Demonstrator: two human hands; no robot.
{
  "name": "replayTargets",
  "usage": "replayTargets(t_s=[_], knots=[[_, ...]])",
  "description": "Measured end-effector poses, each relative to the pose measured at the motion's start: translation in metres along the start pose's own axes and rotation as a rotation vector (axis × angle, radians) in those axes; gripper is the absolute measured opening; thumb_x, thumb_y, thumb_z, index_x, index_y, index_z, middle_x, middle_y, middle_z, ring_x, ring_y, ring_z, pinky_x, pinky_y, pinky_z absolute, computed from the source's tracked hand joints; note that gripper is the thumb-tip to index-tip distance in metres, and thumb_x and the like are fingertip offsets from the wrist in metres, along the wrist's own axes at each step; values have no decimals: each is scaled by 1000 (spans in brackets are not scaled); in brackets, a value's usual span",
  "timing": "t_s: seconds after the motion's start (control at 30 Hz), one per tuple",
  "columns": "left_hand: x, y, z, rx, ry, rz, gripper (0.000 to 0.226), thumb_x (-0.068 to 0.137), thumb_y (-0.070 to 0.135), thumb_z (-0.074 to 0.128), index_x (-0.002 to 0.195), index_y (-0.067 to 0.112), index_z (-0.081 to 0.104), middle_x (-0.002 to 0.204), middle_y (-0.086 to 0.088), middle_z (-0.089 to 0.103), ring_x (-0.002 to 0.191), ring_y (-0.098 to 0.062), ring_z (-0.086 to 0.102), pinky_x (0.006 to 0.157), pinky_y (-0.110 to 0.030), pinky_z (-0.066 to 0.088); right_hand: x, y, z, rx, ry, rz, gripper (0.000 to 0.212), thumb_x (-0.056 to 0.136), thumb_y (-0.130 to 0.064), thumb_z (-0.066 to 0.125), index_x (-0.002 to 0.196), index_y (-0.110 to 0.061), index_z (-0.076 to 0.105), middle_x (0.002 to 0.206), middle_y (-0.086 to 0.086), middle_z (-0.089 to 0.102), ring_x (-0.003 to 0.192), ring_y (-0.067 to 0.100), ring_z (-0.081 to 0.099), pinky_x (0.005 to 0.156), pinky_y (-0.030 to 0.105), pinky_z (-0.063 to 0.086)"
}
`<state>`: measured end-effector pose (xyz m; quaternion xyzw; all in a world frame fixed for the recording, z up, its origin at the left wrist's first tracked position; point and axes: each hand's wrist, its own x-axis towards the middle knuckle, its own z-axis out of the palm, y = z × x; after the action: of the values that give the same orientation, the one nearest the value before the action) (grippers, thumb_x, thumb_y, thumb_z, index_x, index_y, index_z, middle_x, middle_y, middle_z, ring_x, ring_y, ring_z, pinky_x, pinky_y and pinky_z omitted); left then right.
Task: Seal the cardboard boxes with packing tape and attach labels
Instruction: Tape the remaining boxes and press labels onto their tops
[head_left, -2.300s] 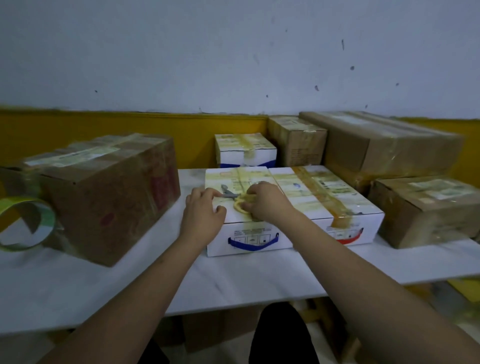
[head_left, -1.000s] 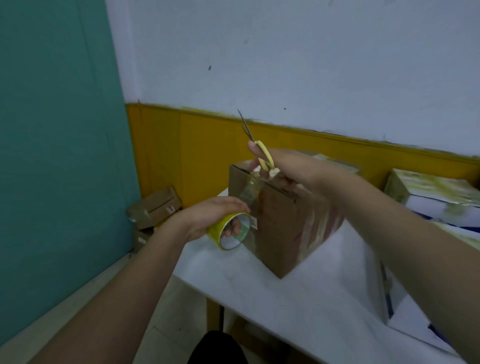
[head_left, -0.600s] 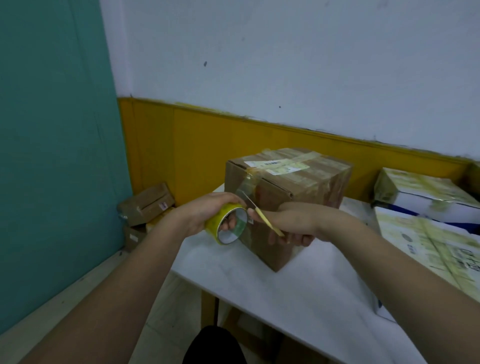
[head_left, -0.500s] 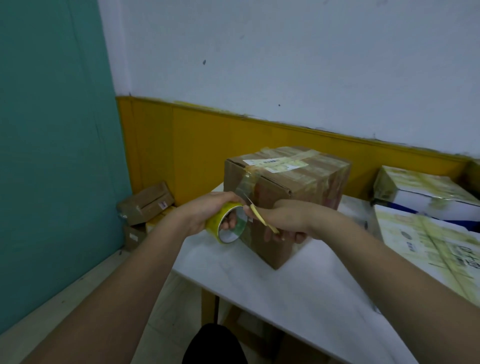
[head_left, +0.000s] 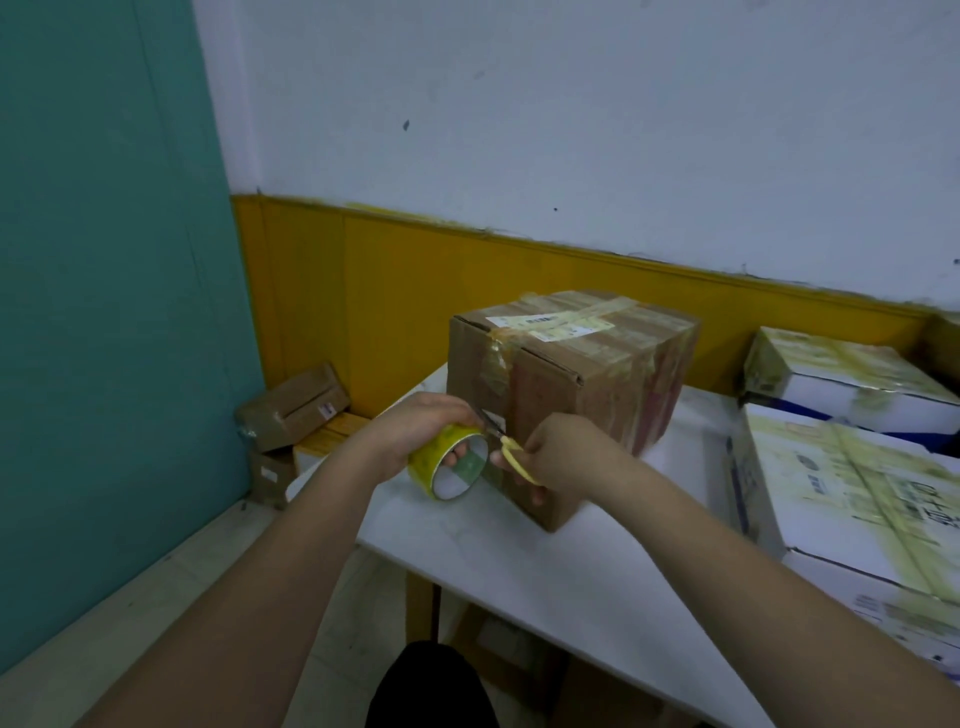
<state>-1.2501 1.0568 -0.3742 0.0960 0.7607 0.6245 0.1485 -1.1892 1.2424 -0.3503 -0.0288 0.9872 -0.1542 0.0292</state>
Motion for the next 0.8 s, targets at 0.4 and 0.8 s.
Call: replayTargets(t_s=[0.4,0.8], knots=[[-28,-23,-14,55,-19,-48,18,98,13,59,96,6,75,69,-13,68,59,-19,63,54,-26,54,-15,-9,59,608,-177,-79,28,98,-39,59,78,-19,59,63,-10,50,48,-6,47,49,10,34],[-38,-36,-38,-28,232,-113,12,93,14,67,92,5,75,70,-14,68,51,-15,62,47,-20,51,2,-18,96,927,78,135,31,90,-50,65,94,-20,56,87,-3,56,78,14,52,71,32,40]])
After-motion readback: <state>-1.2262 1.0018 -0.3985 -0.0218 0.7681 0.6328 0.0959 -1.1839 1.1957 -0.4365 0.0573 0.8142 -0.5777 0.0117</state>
